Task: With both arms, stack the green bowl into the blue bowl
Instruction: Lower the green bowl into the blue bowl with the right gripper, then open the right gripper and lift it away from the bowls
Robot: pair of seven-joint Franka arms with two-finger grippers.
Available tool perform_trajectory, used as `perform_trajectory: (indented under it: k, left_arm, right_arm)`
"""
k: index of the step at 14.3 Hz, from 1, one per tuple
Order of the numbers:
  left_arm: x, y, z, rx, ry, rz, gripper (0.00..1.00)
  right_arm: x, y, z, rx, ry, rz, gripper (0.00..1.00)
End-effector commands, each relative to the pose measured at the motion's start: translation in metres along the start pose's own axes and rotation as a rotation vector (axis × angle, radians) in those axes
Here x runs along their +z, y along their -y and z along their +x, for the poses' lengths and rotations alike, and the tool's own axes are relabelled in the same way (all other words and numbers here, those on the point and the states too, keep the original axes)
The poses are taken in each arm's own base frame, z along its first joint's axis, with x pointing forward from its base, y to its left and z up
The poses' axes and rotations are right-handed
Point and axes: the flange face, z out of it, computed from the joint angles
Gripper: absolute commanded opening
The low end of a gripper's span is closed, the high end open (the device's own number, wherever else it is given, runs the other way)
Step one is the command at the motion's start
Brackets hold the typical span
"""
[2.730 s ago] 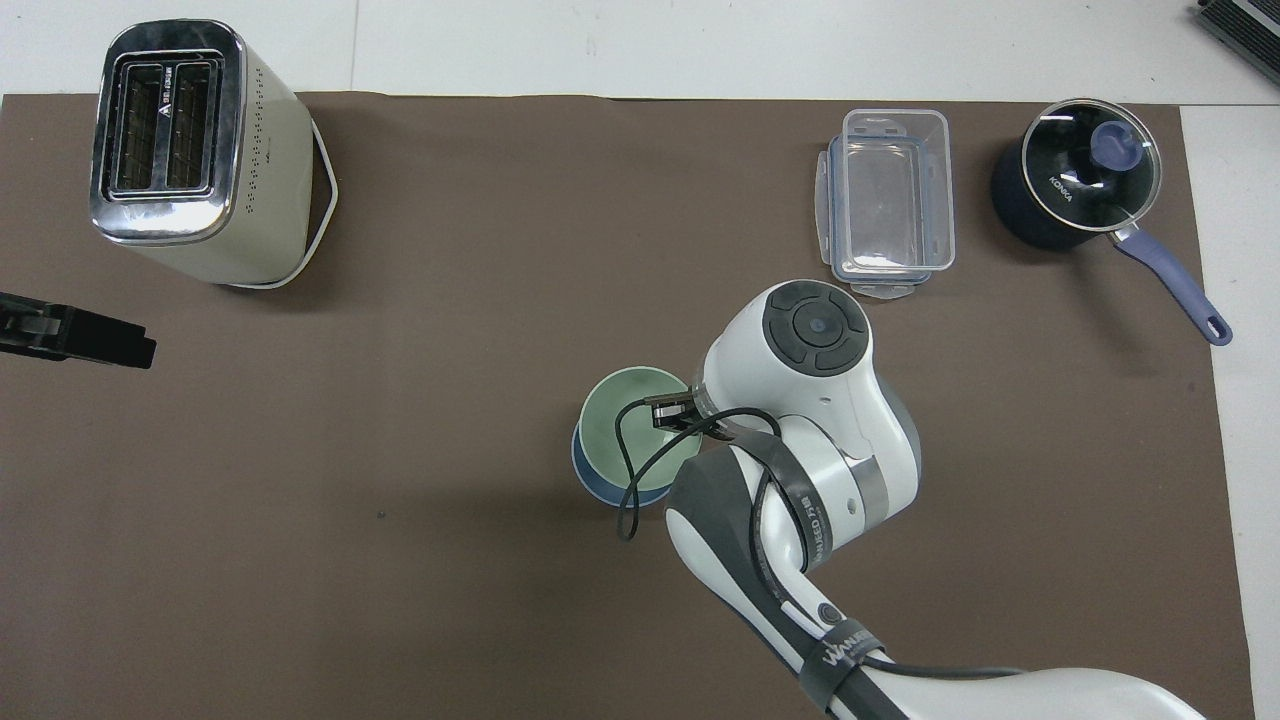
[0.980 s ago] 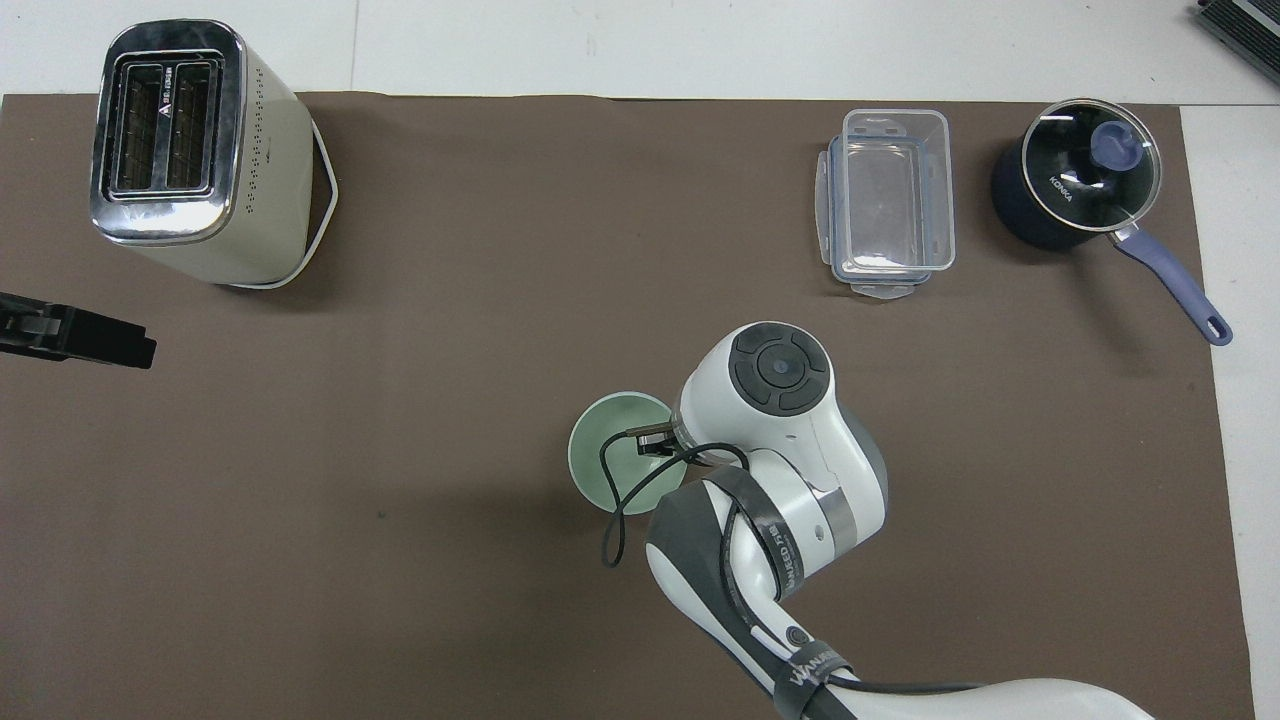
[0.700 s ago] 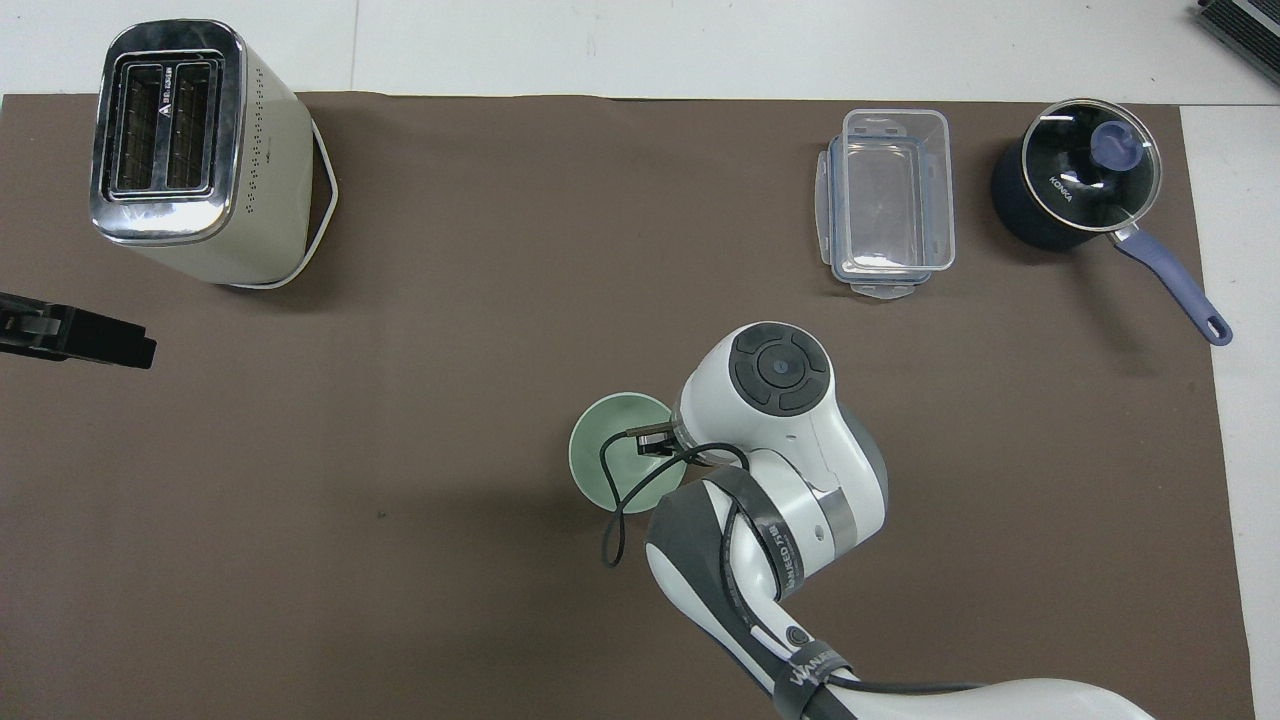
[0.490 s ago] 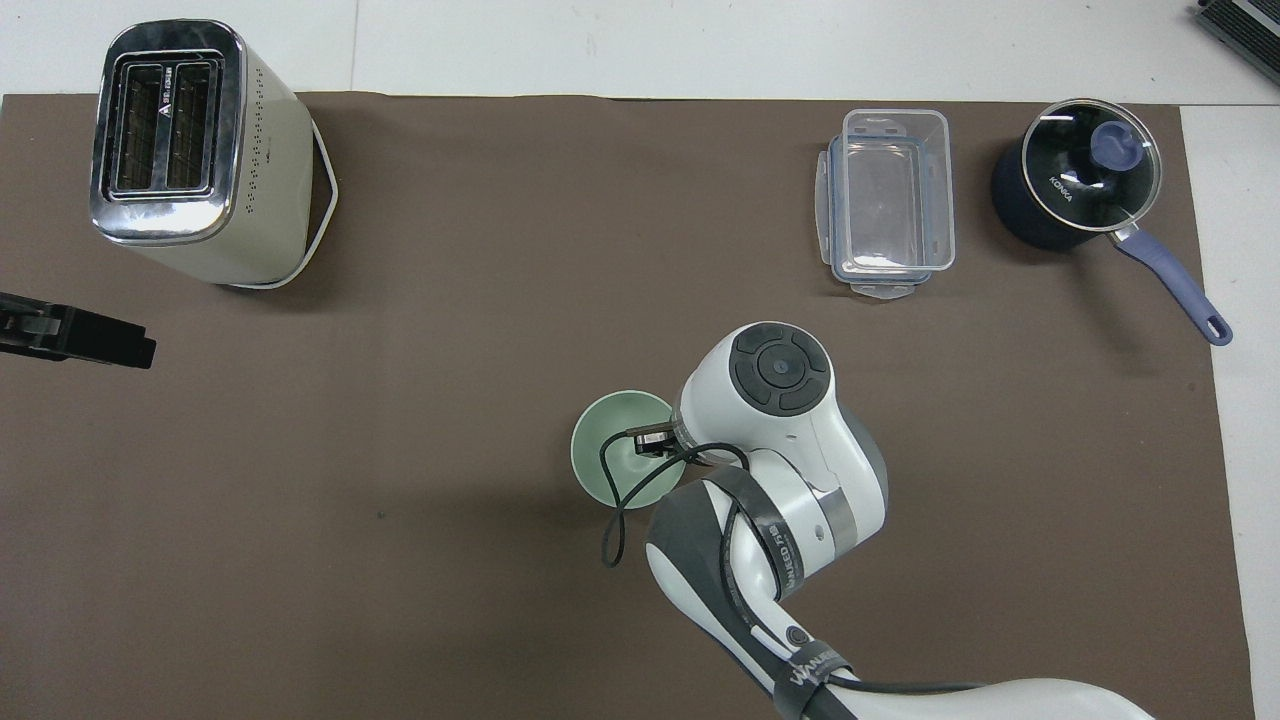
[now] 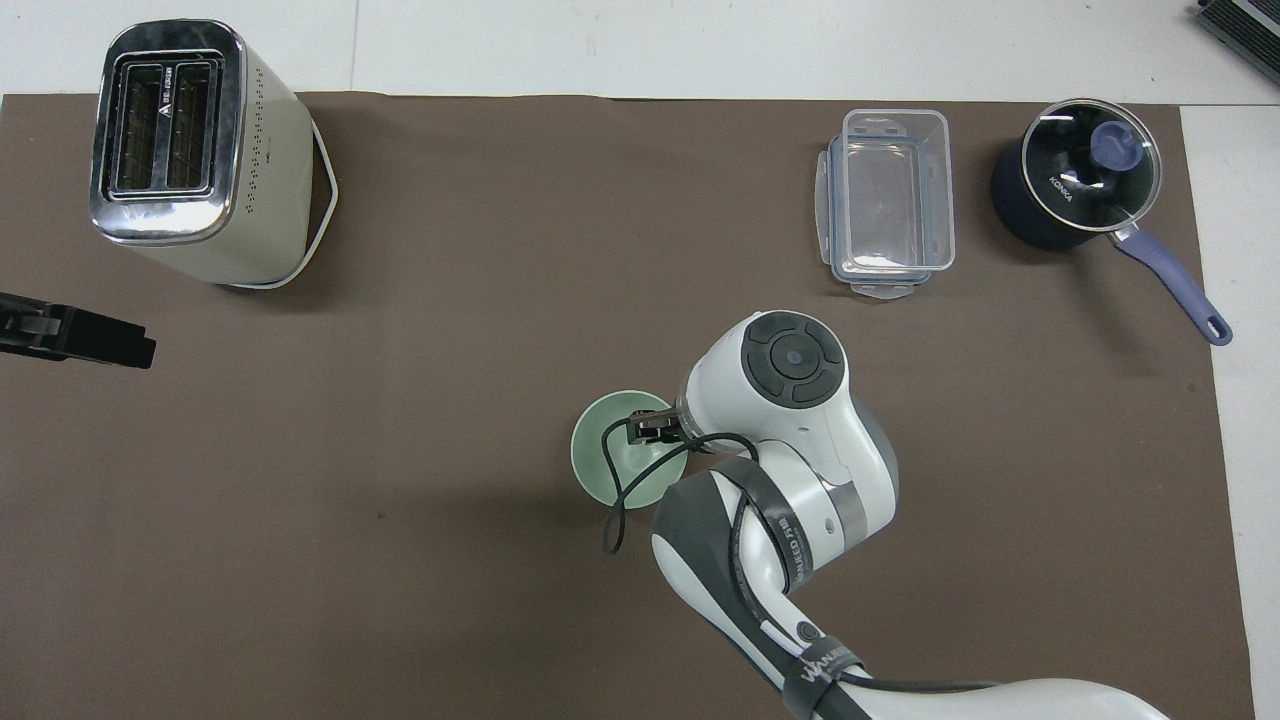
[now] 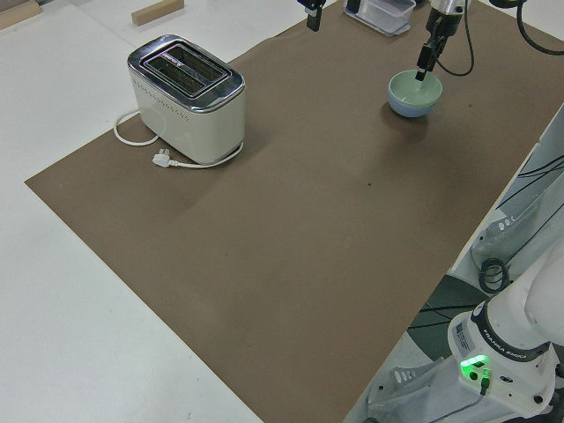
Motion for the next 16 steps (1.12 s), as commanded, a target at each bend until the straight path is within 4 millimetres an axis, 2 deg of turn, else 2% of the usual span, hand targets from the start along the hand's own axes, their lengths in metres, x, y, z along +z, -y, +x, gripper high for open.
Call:
perform_trajectory:
  k: [1, 2, 4, 5, 7, 8, 10, 12, 14, 16]
  left_arm:
    - [0.000, 0.002, -0.008, -0.012, 0.005, 0.015, 1.00]
    - [0.000, 0.002, -0.008, -0.012, 0.005, 0.015, 1.00]
    - [0.000, 0.002, -0.008, -0.012, 0.005, 0.015, 1.00]
    - [0.000, 0.002, -0.008, -0.012, 0.005, 0.015, 1.00]
    - [0.000, 0.002, -0.008, -0.012, 0.005, 0.015, 1.00]
    - [0.000, 0.002, -0.008, -0.012, 0.005, 0.015, 1.00]
    - [0.000, 0.002, -0.008, -0.012, 0.005, 0.015, 1.00]
    - [0.000, 0.002, -0.008, -0.012, 0.005, 0.015, 1.00]
    - [0.000, 0.002, -0.008, -0.012, 0.005, 0.015, 1.00]
    - [0.000, 0.002, -0.008, -0.012, 0.005, 0.015, 1.00]
  right_arm:
    - [-0.045, -0.033, 0.017, 0.041, -0.077, 0.023, 1.00]
    - [-0.061, -0.053, 0.024, 0.064, -0.106, 0.015, 1.00]
    - [-0.091, -0.079, 0.031, 0.074, -0.170, -0.032, 1.00]
    - [-0.104, -0.090, 0.034, 0.082, -0.181, -0.052, 1.00]
    - [-0.134, -0.097, 0.036, 0.100, -0.174, -0.060, 1.00]
    - [-0.151, -0.109, 0.038, 0.123, -0.179, -0.062, 1.00]
    - [-0.188, -0.132, 0.033, 0.161, -0.202, -0.063, 1.00]
    - [-0.224, -0.148, 0.019, 0.189, -0.223, -0.066, 1.00]
    - [-0.251, -0.169, 0.007, 0.226, -0.210, -0.078, 1.00]
    - [-0.267, -0.189, 0.001, 0.257, -0.173, -0.088, 1.00]
